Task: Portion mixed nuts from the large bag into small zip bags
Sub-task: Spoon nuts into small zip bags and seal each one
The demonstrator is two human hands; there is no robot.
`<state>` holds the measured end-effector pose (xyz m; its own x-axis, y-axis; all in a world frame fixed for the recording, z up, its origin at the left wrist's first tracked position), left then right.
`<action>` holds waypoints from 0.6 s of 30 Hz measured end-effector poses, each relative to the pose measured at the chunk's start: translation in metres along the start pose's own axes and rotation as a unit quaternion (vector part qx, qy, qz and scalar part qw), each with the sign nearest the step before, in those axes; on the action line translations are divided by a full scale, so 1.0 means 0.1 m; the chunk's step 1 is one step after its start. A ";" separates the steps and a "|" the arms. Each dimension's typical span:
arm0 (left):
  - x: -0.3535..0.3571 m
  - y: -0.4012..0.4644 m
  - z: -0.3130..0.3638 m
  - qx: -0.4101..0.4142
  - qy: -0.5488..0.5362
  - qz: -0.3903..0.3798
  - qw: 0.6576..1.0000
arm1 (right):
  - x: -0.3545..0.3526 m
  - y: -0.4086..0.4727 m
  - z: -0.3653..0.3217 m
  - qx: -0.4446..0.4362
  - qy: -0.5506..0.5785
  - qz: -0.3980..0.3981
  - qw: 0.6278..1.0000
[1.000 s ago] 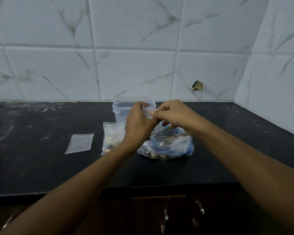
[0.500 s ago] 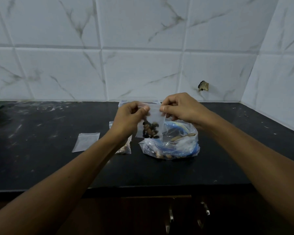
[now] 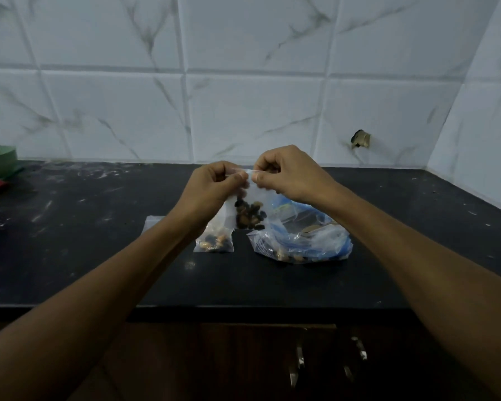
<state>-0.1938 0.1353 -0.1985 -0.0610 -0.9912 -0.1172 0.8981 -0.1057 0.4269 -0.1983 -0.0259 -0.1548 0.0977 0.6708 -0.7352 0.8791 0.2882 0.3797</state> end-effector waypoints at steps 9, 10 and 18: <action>-0.27 -0.06 -0.06 0.025 0.072 -0.002 0.997 | 0.23 0.09 -0.16 -0.037 -0.031 -0.022 0.999; -0.30 -0.07 -0.08 0.024 0.065 0.003 0.998 | 0.25 0.09 -0.17 -0.036 -0.034 -0.023 0.998; -0.45 -0.15 -0.19 -0.006 0.005 -0.001 1.000 | 0.40 0.09 -0.06 -0.002 0.020 -0.036 0.999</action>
<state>-0.1961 0.1825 -0.2167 -0.0586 -0.9901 -0.1276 0.9035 -0.1069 0.4150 -0.1888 0.0072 -0.1772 0.0161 0.6746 -0.7380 0.8811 0.3393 0.3294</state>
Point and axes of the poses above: each hand's wrist, its own y-axis towards the middle knuckle, its own x-axis out of the palm, z = x × y, the point moved 2 cm from there along y, towards the middle knuckle, and after that the axes turned 3 degrees about x, right-handed, at the moved point
